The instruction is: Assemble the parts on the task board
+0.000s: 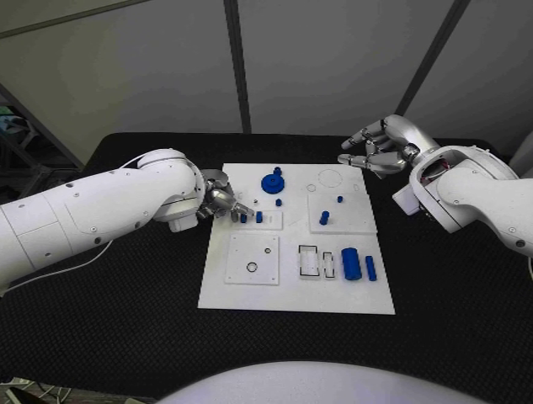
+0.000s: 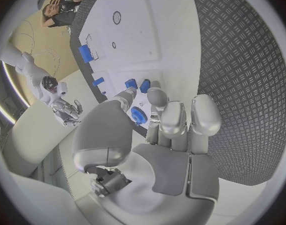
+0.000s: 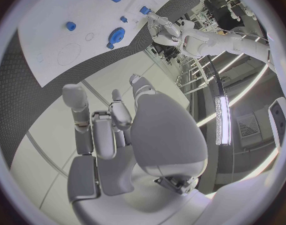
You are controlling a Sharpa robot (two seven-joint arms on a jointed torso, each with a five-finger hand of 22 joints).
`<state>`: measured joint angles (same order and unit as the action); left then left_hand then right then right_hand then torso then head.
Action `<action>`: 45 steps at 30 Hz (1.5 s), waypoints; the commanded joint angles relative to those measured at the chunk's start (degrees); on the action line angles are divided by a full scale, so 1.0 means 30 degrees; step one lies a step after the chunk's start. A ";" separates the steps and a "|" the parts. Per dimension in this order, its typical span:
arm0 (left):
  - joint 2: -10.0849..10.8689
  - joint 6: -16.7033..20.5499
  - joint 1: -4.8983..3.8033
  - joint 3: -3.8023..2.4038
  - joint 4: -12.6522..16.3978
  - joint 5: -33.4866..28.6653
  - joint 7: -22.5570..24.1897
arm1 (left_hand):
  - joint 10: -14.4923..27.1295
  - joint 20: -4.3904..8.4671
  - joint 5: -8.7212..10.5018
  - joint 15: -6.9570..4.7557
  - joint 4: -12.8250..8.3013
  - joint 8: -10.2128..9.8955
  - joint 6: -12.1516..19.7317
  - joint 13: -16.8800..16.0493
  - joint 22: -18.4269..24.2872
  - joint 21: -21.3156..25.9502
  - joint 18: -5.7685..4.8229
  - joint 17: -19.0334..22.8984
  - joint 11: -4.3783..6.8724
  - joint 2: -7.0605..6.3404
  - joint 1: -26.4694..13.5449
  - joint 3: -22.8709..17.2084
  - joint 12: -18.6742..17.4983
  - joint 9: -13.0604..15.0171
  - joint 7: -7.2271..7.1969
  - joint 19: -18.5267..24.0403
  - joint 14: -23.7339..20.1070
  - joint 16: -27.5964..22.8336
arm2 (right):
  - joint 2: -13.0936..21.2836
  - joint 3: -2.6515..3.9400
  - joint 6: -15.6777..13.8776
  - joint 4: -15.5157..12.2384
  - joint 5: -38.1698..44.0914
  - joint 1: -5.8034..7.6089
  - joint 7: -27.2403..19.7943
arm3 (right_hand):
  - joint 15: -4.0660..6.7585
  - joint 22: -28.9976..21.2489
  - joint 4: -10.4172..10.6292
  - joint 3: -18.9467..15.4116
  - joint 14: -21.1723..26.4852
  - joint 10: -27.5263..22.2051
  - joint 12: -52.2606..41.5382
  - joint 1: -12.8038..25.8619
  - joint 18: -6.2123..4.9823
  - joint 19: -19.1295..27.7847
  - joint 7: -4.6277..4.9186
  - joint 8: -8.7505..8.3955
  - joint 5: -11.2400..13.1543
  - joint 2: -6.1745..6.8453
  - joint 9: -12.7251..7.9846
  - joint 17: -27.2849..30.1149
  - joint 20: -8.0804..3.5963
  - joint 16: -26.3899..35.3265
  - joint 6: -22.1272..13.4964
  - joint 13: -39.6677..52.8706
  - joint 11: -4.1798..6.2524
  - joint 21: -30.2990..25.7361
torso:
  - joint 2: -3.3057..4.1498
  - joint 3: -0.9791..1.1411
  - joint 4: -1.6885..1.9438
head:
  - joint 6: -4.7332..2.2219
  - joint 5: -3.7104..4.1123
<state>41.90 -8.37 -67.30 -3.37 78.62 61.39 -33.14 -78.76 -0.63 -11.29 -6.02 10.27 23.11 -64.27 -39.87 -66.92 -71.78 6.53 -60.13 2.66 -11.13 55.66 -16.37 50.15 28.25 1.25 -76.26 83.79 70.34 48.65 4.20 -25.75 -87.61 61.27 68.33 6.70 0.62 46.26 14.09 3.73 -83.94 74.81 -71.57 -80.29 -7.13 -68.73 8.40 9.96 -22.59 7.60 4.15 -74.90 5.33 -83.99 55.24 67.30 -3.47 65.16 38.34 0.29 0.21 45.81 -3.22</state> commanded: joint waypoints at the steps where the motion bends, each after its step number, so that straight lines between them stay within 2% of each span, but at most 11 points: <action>1: 0.0142 0.0410 -0.0022 -0.0086 0.0210 -0.0199 0.0301 | 0.0401 -0.0087 0.0041 0.0165 0.0206 -0.0209 0.0274 0.0762 0.0099 0.0158 -0.0231 -0.0007 -0.0074 0.0349 0.0326 0.0870 -0.0636 -0.0077 0.0120 0.0107 0.0177 0.0044 | -0.0015 0.0015 0.0034 0.0005 -0.0027 0.0024 -0.0208 | 0.0108 -0.0044 0.0117 0.0003 -0.1120 -0.0152 0.0087 -0.0033 -0.0344 0.0156 -0.0044 0.0096 -0.0059 -0.0130 -0.0033 -0.1150 -0.0035 0.0126 -0.0094 -0.0044 0.0053 -0.0093 | -0.0007 -0.0002 0.0011 | -0.0013 0.0012; 12: 0.0395 0.2860 -0.0025 -0.0429 0.0365 -0.1349 0.2285 | 0.1245 -0.0248 -0.0028 0.0332 0.1061 -0.0413 0.0827 0.2170 0.0688 0.0802 -0.0071 0.0034 -0.0288 0.0993 0.1441 0.3174 -0.1687 -0.0196 0.0359 0.0474 0.0158 0.0003 | -0.0043 0.0015 0.0011 0.0064 -0.0033 0.0021 -0.0235 | 0.0108 -0.0044 0.0117 0.0003 -0.1120 -0.0152 0.0087 -0.0033 -0.0344 0.0156 -0.0044 0.0096 -0.0059 -0.0130 -0.0033 -0.1150 -0.0035 0.0126 -0.0094 -0.0044 0.0053 -0.0093 | -0.0008 0.0028 -0.0008 | -0.0134 0.0066; 14: 0.0404 0.3587 -0.0027 -0.0448 0.0325 -0.1626 0.3107 | 0.1972 -0.0368 -0.0055 0.0511 0.1160 -0.0751 0.1636 0.2496 0.2100 0.2076 0.0226 0.0205 -0.0543 0.0939 0.1789 0.3602 -0.2141 -0.0395 0.0667 0.1432 0.0066 -0.0126 | -0.0036 0.0014 0.0002 0.0068 -0.0037 0.0021 -0.0232 | 0.0108 -0.0044 0.0117 0.0003 -0.1120 -0.0152 0.0087 -0.0033 -0.0344 0.0156 -0.0044 0.0096 -0.0059 -0.0130 -0.0033 -0.1150 -0.0035 0.0126 -0.0094 -0.0044 0.0053 -0.0093 | -0.0009 0.0033 -0.0001 | -0.0150 0.0092; 15: 0.0391 0.4123 -0.0028 -0.0456 0.0294 -0.1771 0.3781 | 0.3058 -0.0605 -0.0061 0.0869 0.1235 -0.1050 0.2468 0.2738 0.4911 0.4765 0.0780 -0.0287 -0.0930 0.0855 0.2244 0.4063 -0.2627 -0.0641 0.1093 0.3552 0.0040 0.0311 | -0.0030 0.0014 -0.0003 0.0074 -0.0042 0.0021 -0.0229 | 0.0108 -0.0044 0.0117 0.0003 -0.1120 -0.0152 0.0087 -0.0033 -0.0344 0.0156 -0.0044 0.0096 -0.0059 -0.0130 -0.0033 -0.1150 -0.0035 0.0126 -0.0094 -0.0044 0.0053 -0.0093 | -0.0011 0.0030 0.0007 | -0.0161 0.0112; 16: 0.0375 0.4380 -0.0028 -0.0459 0.0280 -0.1827 0.4142 | 0.3660 -0.0718 -0.0089 0.1120 0.1288 -0.1179 0.2861 0.2878 0.6612 0.6456 0.1128 0.0891 -0.1136 0.0845 0.2497 0.4302 -0.2889 -0.0771 0.1299 0.4895 -0.0478 -0.0493 | -0.0028 0.0014 -0.0005 0.0078 -0.0044 0.0021 -0.0228 | 0.0108 -0.0044 0.0117 0.0003 -0.1120 -0.0152 0.0087 -0.0033 -0.0344 0.0156 -0.0044 0.0096 -0.0059 -0.0130 -0.0033 -0.1150 -0.0035 0.0126 -0.0094 -0.0044 0.0053 -0.0093 | -0.0011 0.0030 0.0007 | -0.0167 0.0114; 18: 0.0237 0.5336 -0.0029 -0.0453 0.0211 -0.1889 0.5665 | 0.5969 -0.1346 -0.0051 0.1828 0.1067 -0.1573 0.4002 0.3575 0.7575 0.8342 0.0961 0.6368 -0.1931 0.0979 0.4038 0.4798 -0.3968 -0.1358 0.2080 0.6439 -0.3797 -0.4656 | -0.0017 0.0013 -0.0008 0.0086 -0.0053 0.0021 -0.0224 | 0.0108 -0.0044 0.0117 0.0003 -0.1120 -0.0152 0.0087 -0.0033 -0.0344 0.0156 -0.0044 0.0096 -0.0059 -0.0130 -0.0033 -0.1150 -0.0035 0.0126 -0.0094 -0.0044 0.0053 -0.0093 | -0.0007 0.0035 0.0006 | -0.0247 0.0174; 19: 0.0141 0.5729 -0.0028 -0.0434 0.0171 -0.1791 0.6375 | 0.6636 -0.1566 -0.0088 0.1991 0.0827 -0.1648 0.4253 0.3855 0.7964 0.9022 0.0936 0.7632 -0.2113 0.1088 0.4848 0.4824 -0.4287 -0.1590 0.2162 0.6849 -0.4810 -0.5669 | -0.0012 0.0013 -0.0009 0.0088 -0.0056 0.0021 -0.0221 | 0.0108 -0.0044 0.0117 0.0003 -0.1120 -0.0152 0.0087 -0.0033 -0.0344 0.0156 -0.0044 0.0096 -0.0059 -0.0130 -0.0033 -0.1150 -0.0035 0.0126 -0.0095 -0.0044 0.0053 -0.0093 | 0.0000 0.0033 0.0003 | -0.0265 0.0202; 24: -0.0415 0.7244 0.0002 -0.0185 0.0020 -0.0196 0.9576 | 0.8185 -0.2199 -0.0115 0.2503 -0.0793 -0.2062 0.4522 0.5691 0.9571 1.1538 0.1071 0.9426 -0.2610 0.1430 0.8603 0.3408 -0.6019 -0.2776 0.2391 0.7895 -0.7517 -0.8219 | -0.0019 0.0013 0.0013 0.0112 -0.0062 0.0021 -0.0229 | 0.0107 -0.0177 0.0129 0.0016 -0.1101 -0.0260 0.0209 -0.0049 -0.0366 0.0214 -0.0041 0.0093 -0.0068 -0.0132 -0.0039 -0.1069 -0.0035 0.0177 -0.0127 -0.0192 0.0052 -0.0180 | 0.0009 0.0023 -0.0035 | -0.0374 0.0265; 26: -0.0665 0.7443 0.0038 -0.0092 -0.0080 0.0914 1.0476 | 0.7924 -0.2444 0.0637 0.2633 -0.1171 -0.2549 0.4313 0.7009 1.0104 1.2272 0.1197 1.0204 -0.2607 0.1249 0.9466 0.2492 -0.6971 -0.3699 0.2336 0.7789 -0.7540 -0.8814 | -0.0034 0.0013 0.0029 0.0132 -0.0064 0.0021 -0.0240 | 0.0107 -0.0248 0.0122 0.0047 -0.1089 -0.0371 0.0334 -0.0095 -0.0377 0.0243 -0.0043 0.0108 -0.0077 -0.0146 -0.0037 -0.1023 -0.0035 0.0209 -0.0126 -0.0337 0.0054 -0.0232 | 0.0014 0.0015 -0.0043 | -0.0401 0.0288; 36: -0.1976 0.7394 0.0090 0.0649 -0.0997 0.6222 1.1908 | 0.7191 -0.2281 0.0973 0.2476 -0.2016 -0.3761 0.2762 1.0312 0.9889 1.2032 0.1293 1.0926 -0.2666 0.0255 0.9575 0.0302 -0.8827 -0.6169 0.2139 0.6500 -0.6396 -0.7432 | -0.0145 0.0013 0.0070 0.0187 -0.0055 0.0021 -0.0309 | 0.0114 -0.0507 0.0151 0.0161 -0.1060 -0.1252 0.1443 -0.0234 -0.0415 0.0335 -0.0044 0.0163 -0.0089 -0.0165 -0.0038 -0.0914 -0.0040 0.0301 -0.0162 -0.1608 0.0063 -0.0441 | 0.0027 0.0007 -0.0027 | -0.0490 0.0431; 45: -0.2939 0.6353 0.0092 0.0846 -0.2096 0.8270 1.1465 | 0.7091 -0.2063 0.1038 0.2296 -0.2275 -0.4089 0.2242 1.1269 0.8925 1.0732 0.1300 1.0353 -0.2558 -0.0063 0.8823 -0.0148 -0.8978 -0.7002 0.2033 0.5199 -0.4934 -0.4820 | -0.0244 0.0011 0.0117 0.0212 -0.0006 0.0020 -0.0328 | 0.0116 -0.0610 0.0161 0.0185 -0.1035 -0.1351 0.1595 -0.0261 -0.0431 0.0376 -0.0042 0.0172 -0.0097 -0.0164 -0.0040 -0.0815 -0.0042 0.0365 -0.0176 -0.1777 0.0063 -0.0515 | 0.0018 0.0023 -0.0032 | -0.0494 0.0448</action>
<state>33.20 12.11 -66.94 -0.81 72.58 81.32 0.44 -57.28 -6.79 -8.39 0.74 3.41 11.05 -57.32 -6.09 -40.12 -39.55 10.11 -29.06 -5.00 -11.42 82.45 -16.55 23.51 7.26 7.31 -60.56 68.80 55.83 47.98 4.19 -25.70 -86.95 61.20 68.32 6.38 0.62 44.47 14.42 4.05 -83.94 71.10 -67.14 -80.60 -8.04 -68.07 8.21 10.26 -22.59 7.29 4.12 -74.93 5.10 -83.05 55.04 62.02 -3.29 63.81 38.41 0.34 0.10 44.27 -1.90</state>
